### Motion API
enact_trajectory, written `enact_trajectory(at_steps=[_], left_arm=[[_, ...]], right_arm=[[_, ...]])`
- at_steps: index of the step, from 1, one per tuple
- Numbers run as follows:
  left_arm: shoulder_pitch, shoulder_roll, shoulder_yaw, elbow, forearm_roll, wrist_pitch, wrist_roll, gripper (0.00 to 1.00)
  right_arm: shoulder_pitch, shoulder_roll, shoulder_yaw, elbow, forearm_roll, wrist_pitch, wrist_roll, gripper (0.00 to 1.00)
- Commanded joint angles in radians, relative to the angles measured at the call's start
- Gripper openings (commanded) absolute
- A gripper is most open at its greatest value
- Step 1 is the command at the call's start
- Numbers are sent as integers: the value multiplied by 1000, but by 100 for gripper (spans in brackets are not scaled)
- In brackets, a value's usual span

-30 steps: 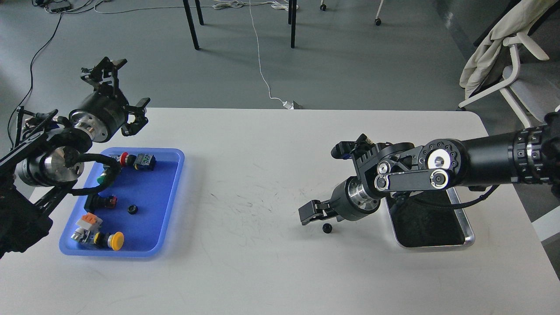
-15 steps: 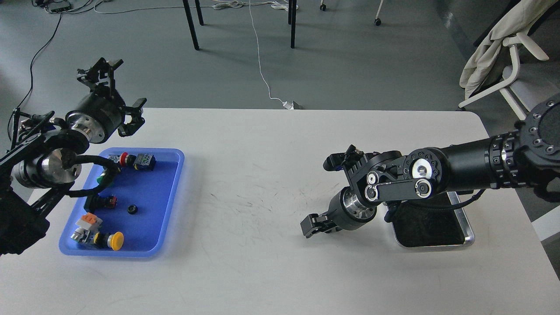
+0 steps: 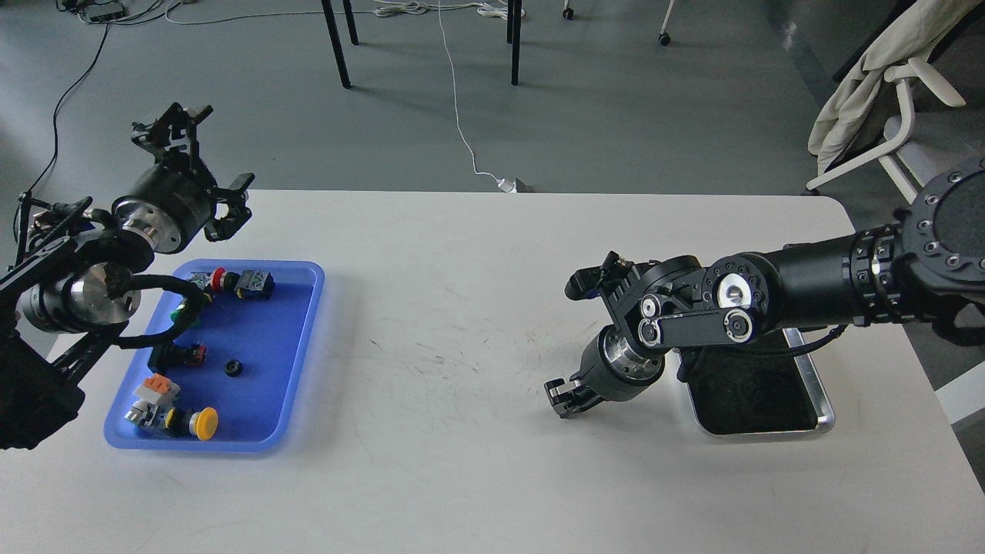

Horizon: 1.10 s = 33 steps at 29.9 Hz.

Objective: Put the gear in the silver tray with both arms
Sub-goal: 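Carry the gear into the silver tray and open the right gripper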

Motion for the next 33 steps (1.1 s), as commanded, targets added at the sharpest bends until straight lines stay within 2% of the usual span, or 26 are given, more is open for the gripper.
enact_trajectory(at_steps=[1, 8, 15, 18, 22, 33], left_arm=[[0, 0, 0, 0, 0, 0, 0, 98], [0, 0, 0, 0, 0, -1, 0, 98], [0, 0, 0, 0, 0, -1, -2, 98], [0, -2, 0, 0, 0, -1, -2, 98], [5, -8, 2, 0, 0, -1, -15, 98], [5, -23, 3, 0, 3, 0, -14, 98]], right_arm=[[12, -2, -1, 0, 0, 1, 0, 2], [71, -35, 15, 6, 11, 1, 3, 2], [180, -256, 50, 26, 10, 34, 8, 2], [171, -365, 48, 21, -9, 50, 11, 2], [113, -446, 47, 4, -98, 50, 12, 2], [-120, -404, 128, -222, -138, 33, 11, 2]])
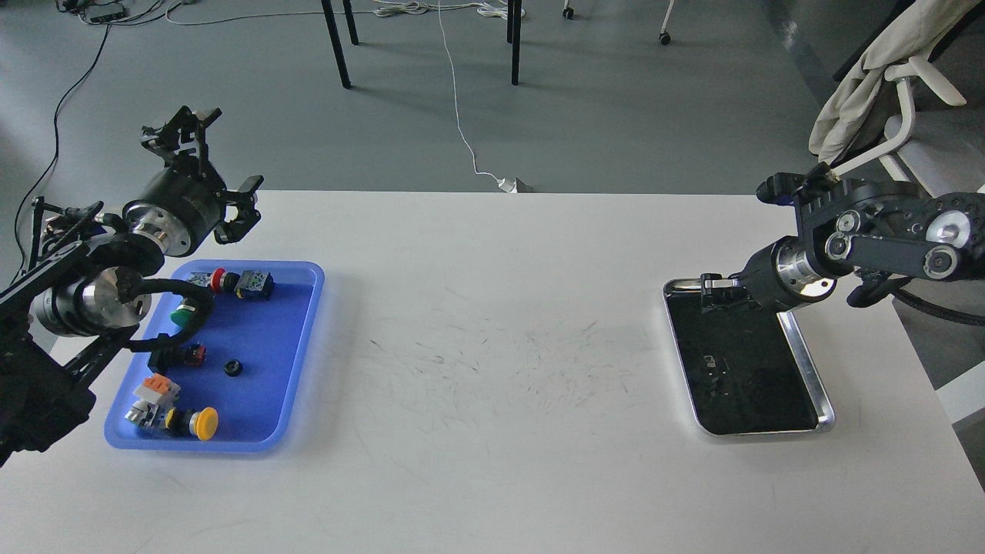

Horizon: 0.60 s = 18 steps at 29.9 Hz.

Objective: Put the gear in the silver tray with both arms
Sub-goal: 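Carry the gear into the silver tray and open the right gripper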

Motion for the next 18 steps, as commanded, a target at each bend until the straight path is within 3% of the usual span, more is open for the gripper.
enact_trajectory(at_steps=[1, 18], left_arm=[[0, -1, -1, 0, 2, 0, 0, 98], [0, 4, -1, 1, -1, 0, 0, 98]], right_arm=[[-60, 44, 19, -92, 0, 0, 1, 2], [-116, 98, 19, -126, 0, 11, 4, 6]])
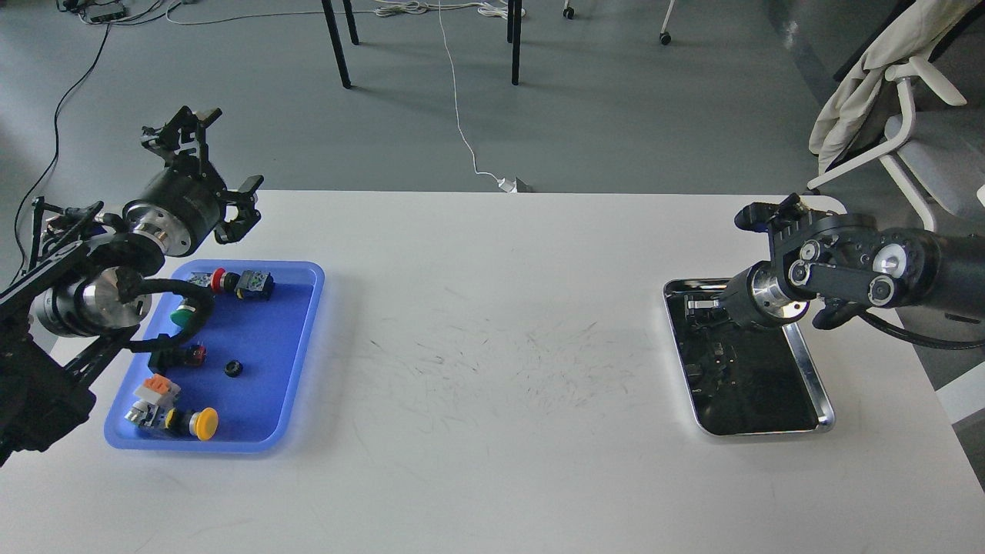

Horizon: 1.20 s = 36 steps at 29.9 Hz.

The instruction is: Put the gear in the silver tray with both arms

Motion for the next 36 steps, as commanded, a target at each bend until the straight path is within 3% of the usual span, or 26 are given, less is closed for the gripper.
enact_trajectory(at_steps=[1, 17, 28, 36], left_arm=[[0, 1, 0, 1, -2, 0, 0, 98], [2, 4, 0, 3, -2, 2, 0, 98], [3, 4, 2, 12, -2, 2, 0, 98], [2, 6, 2, 17, 0, 3, 0, 98]], right_arm=[[-1, -6, -3, 3, 0, 5, 0, 7], [11, -27, -12, 11, -2, 12, 0, 13], [17, -63, -17, 29, -15, 13, 0, 46], [126, -127, 24, 132, -26, 28, -2, 92]])
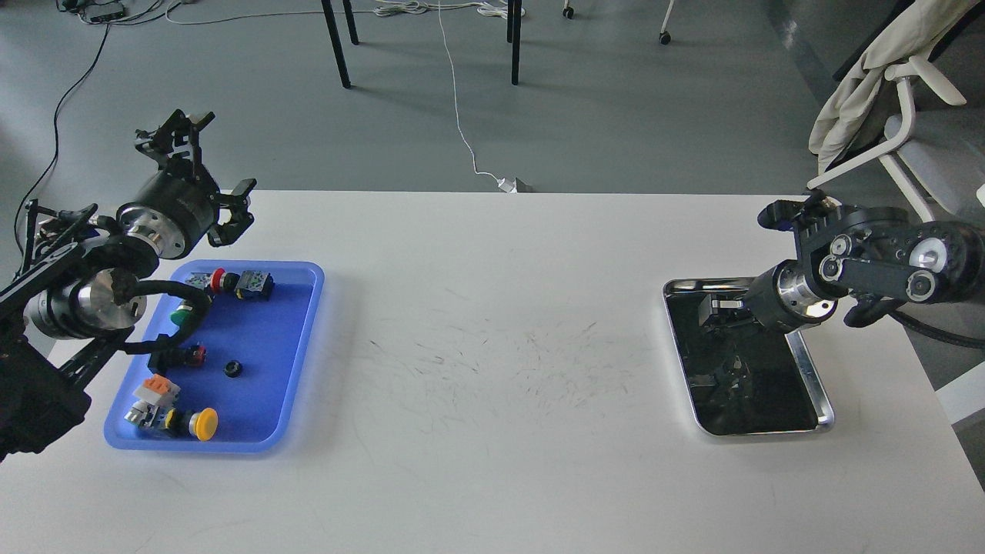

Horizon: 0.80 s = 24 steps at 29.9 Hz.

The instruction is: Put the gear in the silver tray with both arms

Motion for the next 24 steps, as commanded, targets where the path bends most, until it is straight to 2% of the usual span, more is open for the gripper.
enact_trajectory(at_steps=[1, 6, 10, 13, 17, 19, 21, 24], left_arm=[[-1, 1, 0, 3, 1, 1, 0, 98], [-1, 4, -2, 2, 1, 3, 0, 98], [-3, 9, -2, 2, 4, 4, 1, 98], [-5, 26, -2, 0, 7, 4, 3, 98], [-17, 46, 0, -12, 11, 1, 4, 98], [-29, 52, 2, -17, 13, 1, 8, 98], [-47, 53, 6, -17, 16, 1, 12, 98], [-70, 67, 11, -17, 36, 1, 24, 98]], right_arm=[[75, -41, 46, 57, 1, 1, -1, 93], [119, -141, 201, 107, 12, 1, -1, 94], [104, -271, 482, 135, 51, -7, 2, 94], [67, -349, 640, 128, 195, -13, 14, 94], [-57, -412, 812, 126, 536, -30, 45, 94], [-158, -432, 882, 124, 678, -28, 77, 94], [-245, -440, 932, 118, 752, -27, 130, 94], [-405, -434, 985, 115, 796, -10, 257, 94]])
